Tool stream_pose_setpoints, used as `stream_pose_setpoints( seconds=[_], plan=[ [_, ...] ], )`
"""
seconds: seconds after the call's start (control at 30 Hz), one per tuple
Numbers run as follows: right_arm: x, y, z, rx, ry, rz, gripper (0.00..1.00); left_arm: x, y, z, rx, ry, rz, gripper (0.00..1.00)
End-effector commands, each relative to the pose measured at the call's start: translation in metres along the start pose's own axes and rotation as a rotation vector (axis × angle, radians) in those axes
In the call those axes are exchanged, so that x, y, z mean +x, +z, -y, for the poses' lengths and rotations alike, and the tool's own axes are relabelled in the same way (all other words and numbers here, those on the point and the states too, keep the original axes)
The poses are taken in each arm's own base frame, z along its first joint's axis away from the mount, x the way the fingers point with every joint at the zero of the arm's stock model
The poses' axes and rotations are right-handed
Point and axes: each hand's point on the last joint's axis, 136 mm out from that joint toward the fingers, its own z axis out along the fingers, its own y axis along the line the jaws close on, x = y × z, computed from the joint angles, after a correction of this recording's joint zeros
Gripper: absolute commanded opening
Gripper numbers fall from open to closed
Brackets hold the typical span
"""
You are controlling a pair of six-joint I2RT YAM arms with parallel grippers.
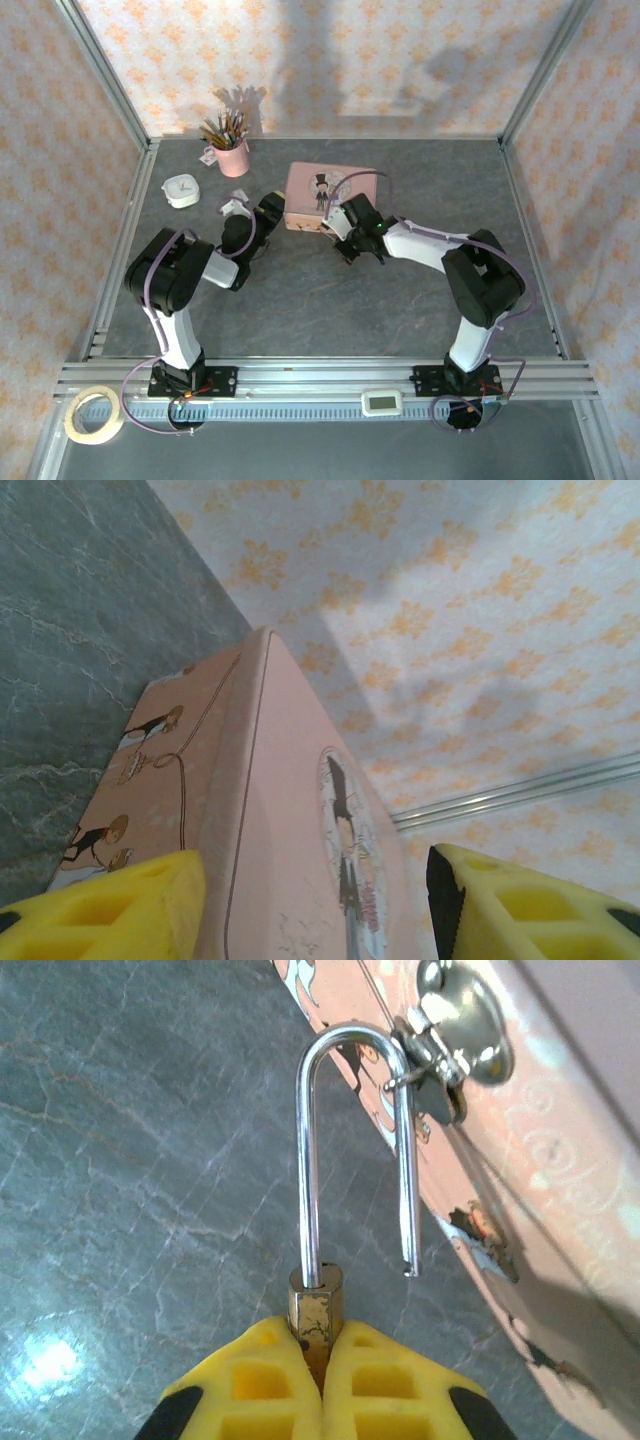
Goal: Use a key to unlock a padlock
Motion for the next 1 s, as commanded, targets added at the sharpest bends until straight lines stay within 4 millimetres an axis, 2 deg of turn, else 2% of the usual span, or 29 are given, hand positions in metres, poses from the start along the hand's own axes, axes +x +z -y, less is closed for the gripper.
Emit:
stream_pose_setpoints(
  seconds=[0.0,0.07,0.37,0.57,0.77,0.83,0.97],
  plan=[
    [-0.019,-0.001,0.013,0.026,-0.054,0.028,0.0,0.016,0.015,0.0,0.004,0.069,-0.095,0.58],
    [-0.026,0.0,0.014,0.016,-0.059,0.037,0.0,0.025,0.022,-0.008,0.004,0.066,-0.13,0.58],
    [-0.049,0.012,0.011,-0.027,-0.061,0.059,0.0,0.05,0.024,-0.001,0.061,0.044,-0.186,0.53],
    [-0.063,0.011,0.015,-0.025,-0.045,0.079,0.0,0.057,0.017,0.008,0.101,0.019,-0.189,0.51],
    [-0.081,0.005,0.011,-0.084,0.017,0.1,0.0,0.062,0.012,0.021,0.136,0.009,-0.196,0.49],
    [-0.082,0.003,0.009,-0.106,0.04,0.089,0.0,0.064,0.008,0.024,0.144,0.006,-0.198,0.49],
    [-0.07,0.002,0.009,-0.102,0.04,0.059,0.0,0.06,0.001,0.03,0.158,-0.005,-0.179,0.49]
  ],
)
